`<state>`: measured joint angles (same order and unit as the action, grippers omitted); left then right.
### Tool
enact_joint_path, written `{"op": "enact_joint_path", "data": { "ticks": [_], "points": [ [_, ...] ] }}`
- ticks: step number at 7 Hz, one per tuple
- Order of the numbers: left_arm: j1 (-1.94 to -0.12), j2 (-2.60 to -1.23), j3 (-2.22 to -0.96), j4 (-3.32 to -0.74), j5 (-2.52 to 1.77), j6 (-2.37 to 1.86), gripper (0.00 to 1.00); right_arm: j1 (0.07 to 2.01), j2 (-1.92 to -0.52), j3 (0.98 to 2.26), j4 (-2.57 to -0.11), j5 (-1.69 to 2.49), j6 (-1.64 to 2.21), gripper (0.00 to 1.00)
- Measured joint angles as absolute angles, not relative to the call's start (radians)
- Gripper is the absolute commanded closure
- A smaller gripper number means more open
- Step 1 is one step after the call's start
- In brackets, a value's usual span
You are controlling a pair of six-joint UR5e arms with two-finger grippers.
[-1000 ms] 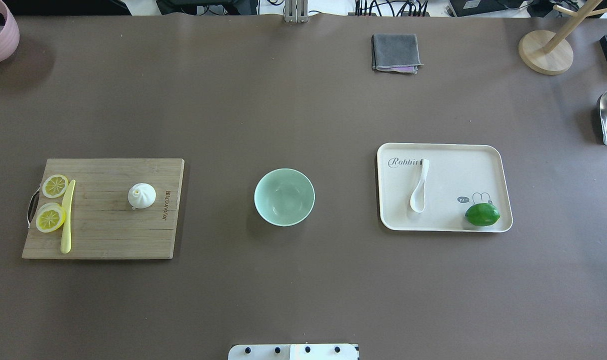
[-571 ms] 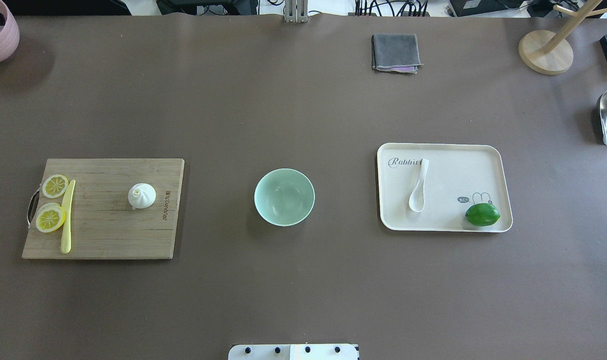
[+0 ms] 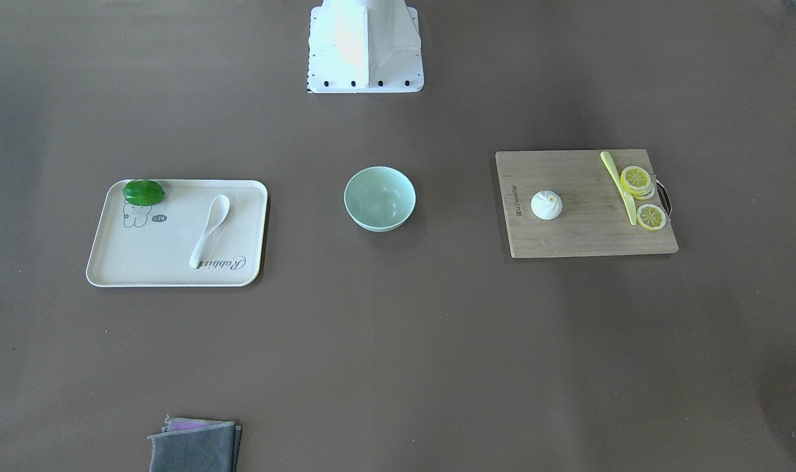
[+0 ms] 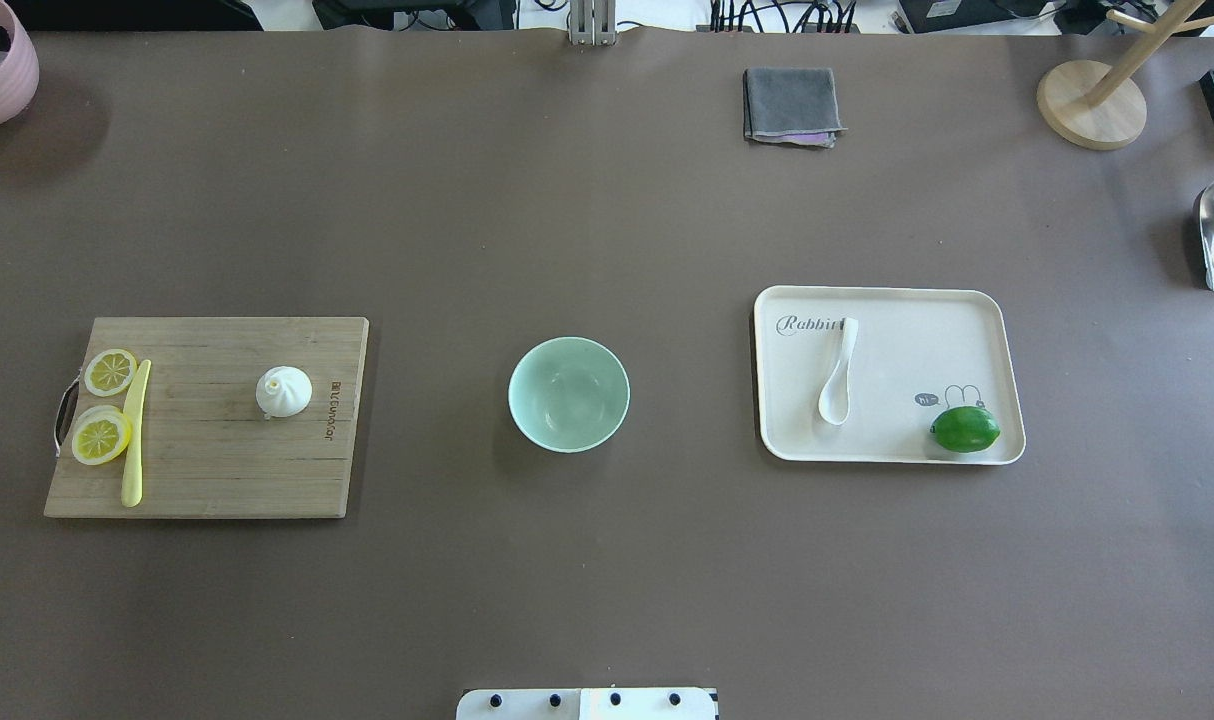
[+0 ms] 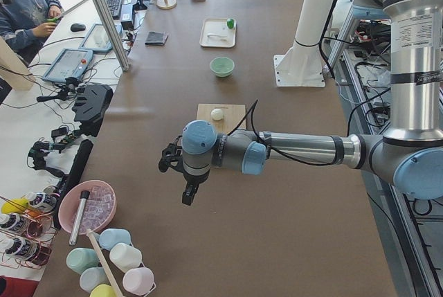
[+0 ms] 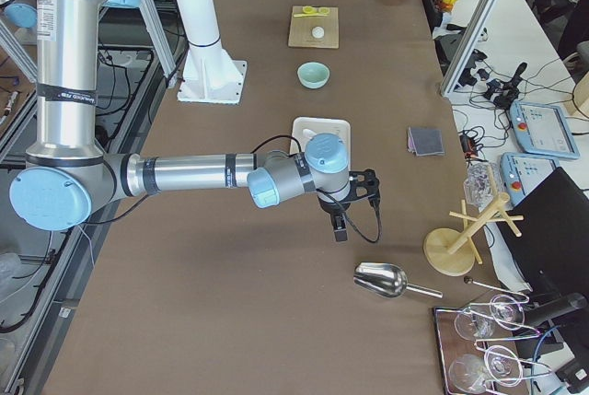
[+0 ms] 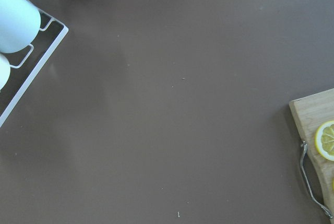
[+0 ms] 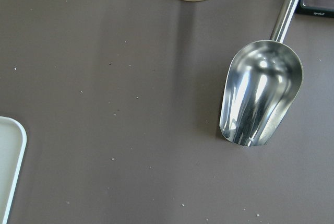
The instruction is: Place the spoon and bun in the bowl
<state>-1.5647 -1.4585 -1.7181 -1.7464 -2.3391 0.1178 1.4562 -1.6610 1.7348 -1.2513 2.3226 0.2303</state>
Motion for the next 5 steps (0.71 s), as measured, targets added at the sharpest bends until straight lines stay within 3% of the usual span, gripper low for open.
{"op": "enact_joint_path", "data": {
  "ticks": [5],
  "points": [
    [-1.562,-1.428,-1.715,-1.818,-2.324,0.118,0.02,1.393,-1.635,1.773,-1.251,2.323,0.366,0.0]
  ]
}}
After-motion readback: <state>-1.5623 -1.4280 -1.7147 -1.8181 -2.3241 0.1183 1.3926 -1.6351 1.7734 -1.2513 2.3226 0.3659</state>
